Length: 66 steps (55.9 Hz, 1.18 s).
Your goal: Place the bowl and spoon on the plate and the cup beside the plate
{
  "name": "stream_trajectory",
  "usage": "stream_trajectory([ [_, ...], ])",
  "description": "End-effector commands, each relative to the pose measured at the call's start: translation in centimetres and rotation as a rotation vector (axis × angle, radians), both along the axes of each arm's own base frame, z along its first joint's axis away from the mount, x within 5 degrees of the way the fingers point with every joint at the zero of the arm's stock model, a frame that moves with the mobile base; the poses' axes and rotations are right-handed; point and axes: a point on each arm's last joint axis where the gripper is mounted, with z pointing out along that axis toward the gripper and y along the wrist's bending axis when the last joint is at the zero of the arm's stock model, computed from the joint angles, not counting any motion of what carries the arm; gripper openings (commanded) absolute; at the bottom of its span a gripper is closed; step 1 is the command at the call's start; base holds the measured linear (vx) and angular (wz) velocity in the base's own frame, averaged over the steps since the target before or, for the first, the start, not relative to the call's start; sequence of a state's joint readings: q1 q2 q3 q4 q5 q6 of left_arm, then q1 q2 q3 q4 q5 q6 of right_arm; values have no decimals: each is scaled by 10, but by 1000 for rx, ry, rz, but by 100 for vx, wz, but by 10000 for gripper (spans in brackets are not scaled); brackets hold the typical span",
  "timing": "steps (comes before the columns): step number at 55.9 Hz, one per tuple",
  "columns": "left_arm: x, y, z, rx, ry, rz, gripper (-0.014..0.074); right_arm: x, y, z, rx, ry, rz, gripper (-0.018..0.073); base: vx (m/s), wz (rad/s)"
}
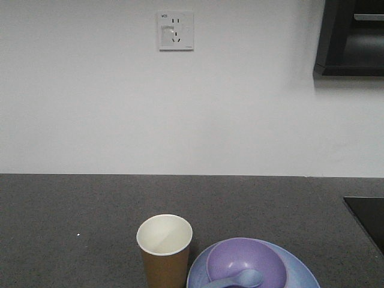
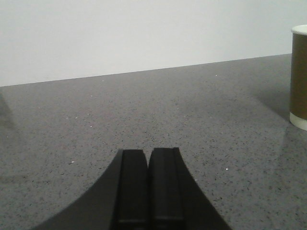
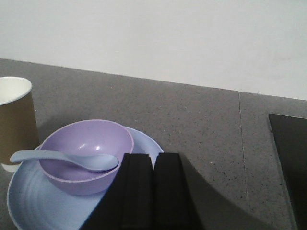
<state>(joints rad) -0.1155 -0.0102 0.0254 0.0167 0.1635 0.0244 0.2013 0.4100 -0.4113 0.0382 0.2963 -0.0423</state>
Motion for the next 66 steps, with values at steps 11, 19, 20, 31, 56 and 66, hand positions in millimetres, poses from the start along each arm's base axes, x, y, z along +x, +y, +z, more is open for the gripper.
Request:
stream_trajectory([
  [11, -2, 0, 17, -19, -123, -1, -3, -24, -14, -73, 144, -219, -139, -8, 0, 0],
  [19, -2, 0, 17, -19, -123, -1, -3, -34, -19, -97, 144, -225, -205, -8, 0, 0],
  [20, -2, 0, 17, -19, -123, -1, -3, -35, -19, -97, 133, -225, -213, -8, 0, 0],
  [31, -2, 0, 17, -19, -120, -1, -3, -34, -20, -98, 121, -214, -220, -8, 0, 0],
  [56, -2, 0, 17, -19, -120, -1, -3, -34, -20, -98, 121, -213, -220, -8, 0, 0],
  [66, -2, 0, 17, -19, -120, -1, -3, -34, -20, -98, 121, -213, -220, -8, 0, 0],
])
